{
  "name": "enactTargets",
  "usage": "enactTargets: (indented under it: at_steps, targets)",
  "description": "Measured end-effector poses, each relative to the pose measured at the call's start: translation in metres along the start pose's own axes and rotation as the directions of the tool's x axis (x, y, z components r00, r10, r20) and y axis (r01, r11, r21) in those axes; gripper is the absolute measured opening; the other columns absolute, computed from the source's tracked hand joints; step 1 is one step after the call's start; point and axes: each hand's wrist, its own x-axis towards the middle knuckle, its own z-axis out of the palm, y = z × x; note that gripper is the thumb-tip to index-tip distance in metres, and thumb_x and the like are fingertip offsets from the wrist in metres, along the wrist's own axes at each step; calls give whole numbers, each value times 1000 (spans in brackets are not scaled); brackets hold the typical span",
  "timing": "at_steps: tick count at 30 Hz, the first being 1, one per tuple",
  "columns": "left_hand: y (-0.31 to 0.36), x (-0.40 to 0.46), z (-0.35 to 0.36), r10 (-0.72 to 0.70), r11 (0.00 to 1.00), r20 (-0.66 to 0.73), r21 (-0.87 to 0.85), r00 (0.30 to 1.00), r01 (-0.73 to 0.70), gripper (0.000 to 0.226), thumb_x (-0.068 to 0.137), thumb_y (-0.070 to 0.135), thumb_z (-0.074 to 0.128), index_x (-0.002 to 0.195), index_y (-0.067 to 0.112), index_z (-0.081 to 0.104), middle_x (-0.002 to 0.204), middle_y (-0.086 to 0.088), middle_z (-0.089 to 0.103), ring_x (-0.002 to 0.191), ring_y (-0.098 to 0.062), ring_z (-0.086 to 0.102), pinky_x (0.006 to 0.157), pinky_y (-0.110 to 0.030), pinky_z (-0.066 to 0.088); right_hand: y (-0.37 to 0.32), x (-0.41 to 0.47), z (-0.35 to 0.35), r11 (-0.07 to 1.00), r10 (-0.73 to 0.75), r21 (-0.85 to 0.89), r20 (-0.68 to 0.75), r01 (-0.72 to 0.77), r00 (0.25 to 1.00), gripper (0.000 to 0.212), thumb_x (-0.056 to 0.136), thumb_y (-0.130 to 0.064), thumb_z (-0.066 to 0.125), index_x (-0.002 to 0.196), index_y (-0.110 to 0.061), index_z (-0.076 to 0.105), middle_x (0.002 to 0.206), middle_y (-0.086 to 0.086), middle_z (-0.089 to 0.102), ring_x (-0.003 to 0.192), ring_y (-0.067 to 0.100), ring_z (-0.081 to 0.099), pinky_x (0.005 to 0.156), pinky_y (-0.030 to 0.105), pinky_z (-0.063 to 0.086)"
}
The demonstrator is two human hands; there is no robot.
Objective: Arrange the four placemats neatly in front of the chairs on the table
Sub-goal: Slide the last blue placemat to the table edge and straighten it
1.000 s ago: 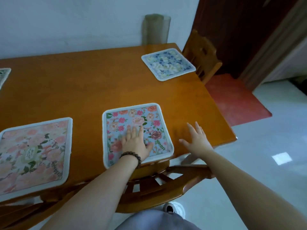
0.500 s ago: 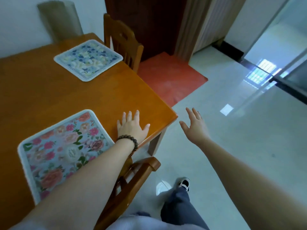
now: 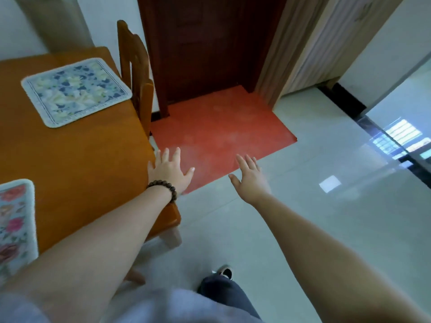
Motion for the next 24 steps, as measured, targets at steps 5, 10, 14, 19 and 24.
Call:
enactTargets:
  at_steps: [5,10,14,19,24]
  targets:
    - [29,28,-12,-115,993,-65,-14,991,115,73,91,60,38,151,26,14,159,-7,12,145,-28,4,114,-53,14,15,66,-31,993,-115,-15,56,116,992,63,98,-42,41,152,-23,14,160,7,11,147,23,-1,118,40,8]
    - [24,57,-30,-264,965,-116,-40,957,261,73,91,58,40,151,26,13,159,-8,12,145,-29,4,114,-53,13,-3,139,-48,974,-225,-21,58,227,973,62,97,-42,43,151,-22,19,159,8,12,147,24,1,118,41,8]
    - [6,81,-41,-375,927,-130,-46,918,373,75,91,61,37,151,26,11,159,-10,11,145,-30,4,114,-52,13,-36,192,-51,949,-315,7,99,316,944,62,97,-44,44,151,-25,19,160,7,11,147,22,0,119,42,8]
    - [-24,124,-45,-502,864,-146,-126,852,487,74,91,64,29,152,25,10,159,-9,11,146,-28,3,114,-53,11,-79,264,-43,905,-422,6,126,425,898,62,97,-44,45,150,-25,21,160,6,11,147,23,0,118,43,8]
    - [-63,181,-56,-661,747,-142,-213,737,630,74,91,67,16,152,26,9,160,-6,10,146,-26,4,115,-52,10,-144,346,-37,848,-516,-30,178,528,838,58,98,-42,42,150,-23,24,159,9,13,147,24,3,118,43,8]
